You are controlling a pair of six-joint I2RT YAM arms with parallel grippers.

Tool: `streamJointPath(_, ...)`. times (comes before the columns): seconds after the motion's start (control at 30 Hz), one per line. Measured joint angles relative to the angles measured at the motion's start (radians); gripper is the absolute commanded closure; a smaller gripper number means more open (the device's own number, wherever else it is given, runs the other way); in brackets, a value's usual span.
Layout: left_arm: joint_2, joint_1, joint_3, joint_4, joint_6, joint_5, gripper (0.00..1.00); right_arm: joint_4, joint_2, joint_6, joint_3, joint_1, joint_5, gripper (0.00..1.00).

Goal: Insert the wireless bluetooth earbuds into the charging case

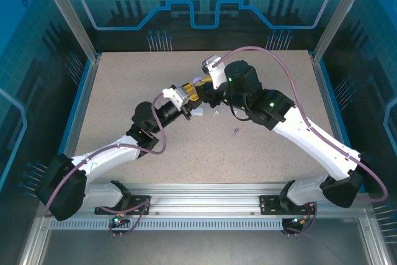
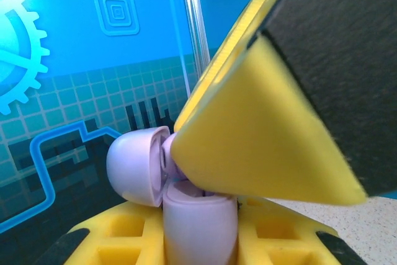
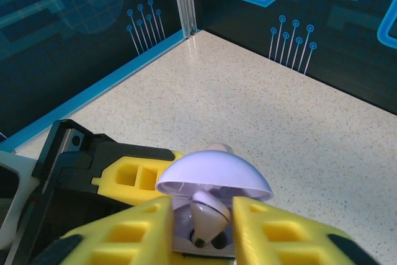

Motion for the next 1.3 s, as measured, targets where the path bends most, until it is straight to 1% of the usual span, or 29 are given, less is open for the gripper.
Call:
streamJointPath(0.07, 0.0, 0.0, 0.0, 0.0, -0.003, 0.0, 1.0, -0.006, 0.01, 0.0, 0.021, 0.0, -0.009, 0.64)
streamJointPath(0.17, 0.0, 0.0, 0.0, 0.0, -0.008, 0.0, 1.0, -0.016, 0.022, 0.009, 0.05, 0.0, -0.018, 0.59)
streamJointPath(0.2, 0.0, 0.0, 0.0, 0.0, -0.011, 0.0, 1.0, -0.016, 0.023, 0.013, 0.057, 0.0, -0.019, 0.57)
streamJointPath(0.33, 0.0, 0.0, 0.0, 0.0, -0.023, -0.001, 1.0, -0.02, 0.024, 0.037, 0.082, 0.0, -0.019, 0.43)
streamJointPath(0.5, 0.0, 0.0, 0.0, 0.0, -0.026, -0.009, 1.0, -0.032, 0.001, 0.092, 0.087, -0.022, -0.014, 0.34)
streamJointPath(0.7, 0.0, 0.0, 0.0, 0.001, -0.026, -0.019, 1.0, -0.057, -0.104, 0.21, 0.066, -0.113, 0.001, 0.34)
streamJointPath(0.8, 0.0, 0.0, 0.0, 0.001, -0.026, -0.019, 1.0, -0.076, -0.122, 0.248, 0.066, -0.139, 0.0, 0.34)
streamJointPath(0.93, -0.004, 0.0, 0.0, 0.001, -0.026, -0.019, 1.0, -0.108, -0.091, 0.274, 0.065, -0.153, -0.001, 0.38)
streamJointPath(1.1, -0.018, 0.0, 0.0, 0.001, -0.026, -0.018, 1.0, -0.155, -0.008, 0.296, 0.066, -0.159, -0.016, 0.47)
streamJointPath(1.3, -0.022, 0.0, 0.0, 0.001, -0.026, -0.018, 1.0, -0.166, 0.035, 0.307, 0.066, -0.159, -0.045, 0.51)
